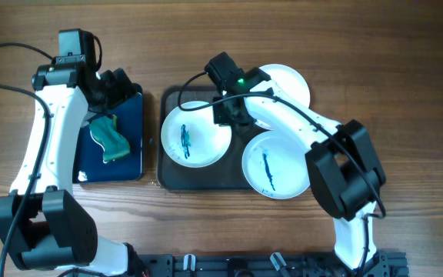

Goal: Clean dirty plates on tray and stack at the side
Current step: 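Reach the right gripper to the left white plate rim and grip it, then grasp the green sponge in the water tray with the left gripper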

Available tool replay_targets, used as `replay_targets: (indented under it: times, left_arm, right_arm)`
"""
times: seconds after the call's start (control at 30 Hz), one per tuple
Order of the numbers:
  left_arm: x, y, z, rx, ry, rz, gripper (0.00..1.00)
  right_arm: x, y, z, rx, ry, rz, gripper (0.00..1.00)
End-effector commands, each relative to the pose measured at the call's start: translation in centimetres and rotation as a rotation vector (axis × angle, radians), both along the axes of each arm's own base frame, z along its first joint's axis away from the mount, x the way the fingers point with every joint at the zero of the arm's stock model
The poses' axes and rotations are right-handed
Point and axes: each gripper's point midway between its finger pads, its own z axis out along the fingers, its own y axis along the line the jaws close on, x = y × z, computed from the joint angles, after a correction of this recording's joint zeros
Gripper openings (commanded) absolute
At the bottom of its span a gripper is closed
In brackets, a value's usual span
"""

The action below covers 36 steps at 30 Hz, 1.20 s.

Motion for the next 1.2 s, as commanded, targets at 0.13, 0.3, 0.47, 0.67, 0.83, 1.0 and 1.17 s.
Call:
replay_targets:
  times: [0.13,0.3,0.47,0.67,0.83,1.0,1.17]
  left_arm:
    - [0.4,-0.1,0.2,-0.013,-0.007,0.013,1.0]
    - [-0.7,-0.2,-1.0,-0.017,0.042,0.014,1.0]
    - [-3.3,-0.4,-4.4,-0.022,0.134,0.014,0.99]
    - [-4.4,1.8,-7.0,0.107,0.157,0.048,0.82]
    - [-4.8,1.7,-8.7,0.101,0.151,0.049,0.7]
    - [-4.5,3.0,-10.2,0.17,0.101,0.071,0.74]
    - [-4.5,2.9,-11.0,0.167,0.082,0.071,0.62]
  right_arm:
    - [-1.8,0.5,-3.9,0.053,0.13,0.06,0.27]
    - [-2.4,1.0,-5.2,0.084,0.185,-0.012,0.09]
    - [-1.3,1.7,-5.1,0.113,0.145,-0.015,0.04]
    - [-1.3,2.1,-5.0,0.135,0.144,-0.009,0.04]
    - [-1.3,2.1,-5.0,0.135,0.143,-0.006,0.04]
    - [-1.2,2.2,-5.0,0.135,0.143,-0.006,0.04]
    - [-1.1,2.2,-4.9,0.139,0.135,0.0,0.04]
